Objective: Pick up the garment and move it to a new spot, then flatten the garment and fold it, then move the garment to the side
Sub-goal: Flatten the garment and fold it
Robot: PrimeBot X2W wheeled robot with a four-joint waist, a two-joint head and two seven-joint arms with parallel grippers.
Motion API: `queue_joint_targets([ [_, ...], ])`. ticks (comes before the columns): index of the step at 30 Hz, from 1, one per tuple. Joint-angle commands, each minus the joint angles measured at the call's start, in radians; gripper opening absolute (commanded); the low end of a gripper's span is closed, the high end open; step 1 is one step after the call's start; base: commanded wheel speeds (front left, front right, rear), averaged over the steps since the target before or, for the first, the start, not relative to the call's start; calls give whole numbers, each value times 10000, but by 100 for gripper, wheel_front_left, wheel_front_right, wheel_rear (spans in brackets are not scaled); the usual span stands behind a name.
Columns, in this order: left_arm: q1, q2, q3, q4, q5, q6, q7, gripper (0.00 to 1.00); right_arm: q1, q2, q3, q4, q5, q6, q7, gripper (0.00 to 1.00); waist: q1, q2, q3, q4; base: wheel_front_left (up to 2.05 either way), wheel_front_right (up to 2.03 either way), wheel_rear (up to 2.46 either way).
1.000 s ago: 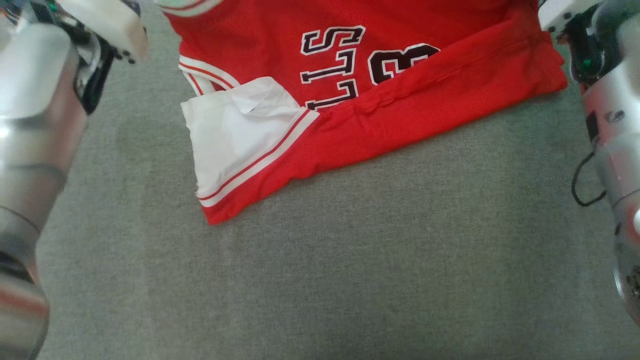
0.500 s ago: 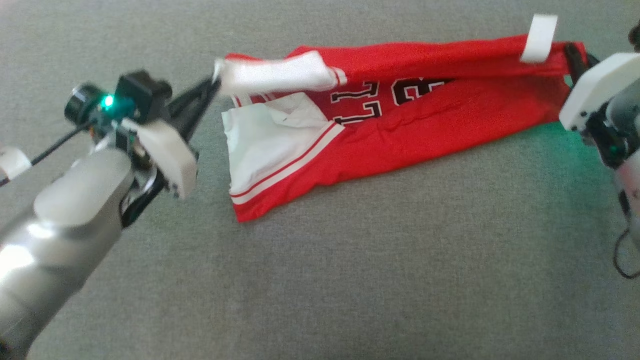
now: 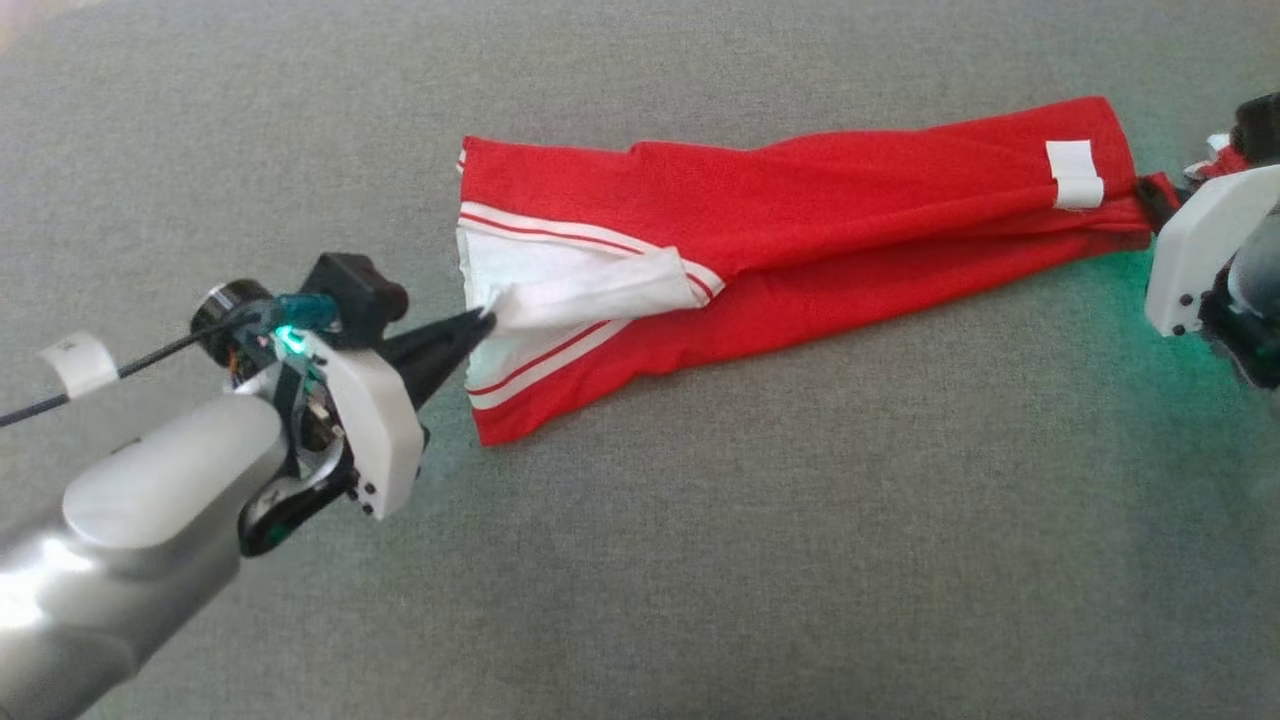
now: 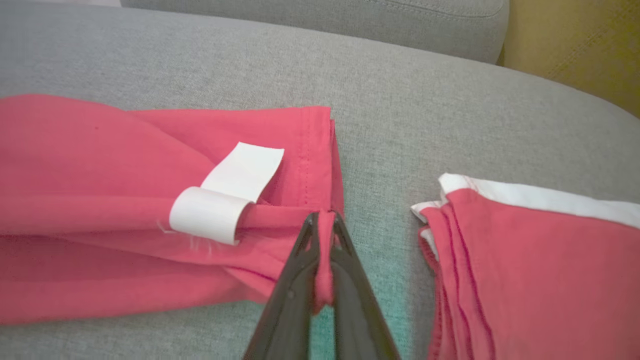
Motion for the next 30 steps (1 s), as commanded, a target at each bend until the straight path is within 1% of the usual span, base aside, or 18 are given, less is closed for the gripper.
queue_joint_targets([
  [1,-223,444,408,-217,-104,54,65,0,-78,-307,124,-229,70,-9,32,0,1,-1,64,-31,0,0,0],
  [5,-116,467,362,-423,-313,67,500,0,-178,-316,418,-207,88,-9,-10,0,1,-1,161,-102,0,0,0],
  [6,-58,476,352,-386,-425,165,716,0,-214,-298,431,-176,105,-9,-77,0,1,-1,171,-121,0,0,0],
  [7,-56,487,337,-388,-420,260,884,22,-263,-270,390,-119,127,-9,-211,80,1,-1,175,-143,0,0,0],
  [8,-75,494,335,-416,-350,344,911,96,-329,-201,251,3,226,-9,-320,100,1,-1,169,-169,0,0,0],
  [9,-73,474,393,-425,-353,453,834,100,-382,-115,148,97,313,-9,-408,100,1,-1,150,-192,0,0,0],
  [11,-67,412,560,-423,-365,673,565,100,-496,-15,-4,213,400,-9,-688,100,1,-1,52,-242,0,0,0],
  [13,-76,300,906,-363,-403,1017,14,100,-660,84,-361,259,653,-9,-1158,100,1,-1,-79,-282,0,0,0],
  [17,-41,-12,1848,100,-521,1826,-1606,100,-1044,447,-1298,195,1316,-9,-2319,100,1,-1,-382,-402,0,0,0],
  [20,79,-352,2569,527,-620,2364,-3043,100,-1136,790,-1690,-81,1516,-9,-3293,100,1,-1,-653,-496,0,0,0],
  [22,222,-603,3091,705,-713,2651,-3637,100,-1059,1051,-1873,-382,1568,-9,-4008,100,1,-1,-846,-533,0,0,0],
  [24,432,-848,3738,744,-648,2948,-3870,100,-869,1320,-1967,-712,1501,-9,-4624,100,1,-1,-1033,-554,0,0,0],
  [25,432,-848,3738,744,-648,2948,-3870,100,-869,1320,-1967,-712,1501,-9,-4624,100,1,-1,-1033,-554,0,0,0],
  [27,766,-1133,4813,411,-280,3212,-3907,100,-586,1613,-2105,-1065,1346,-9,-4999,100,1,-1,-1188,-587,0,0,0],
  [30,1866,-1656,6489,-354,846,3429,-3913,100,87,2106,-2486,-1604,870,-9,-5232,100,1,-1,-1409,-609,0,0,0],
])
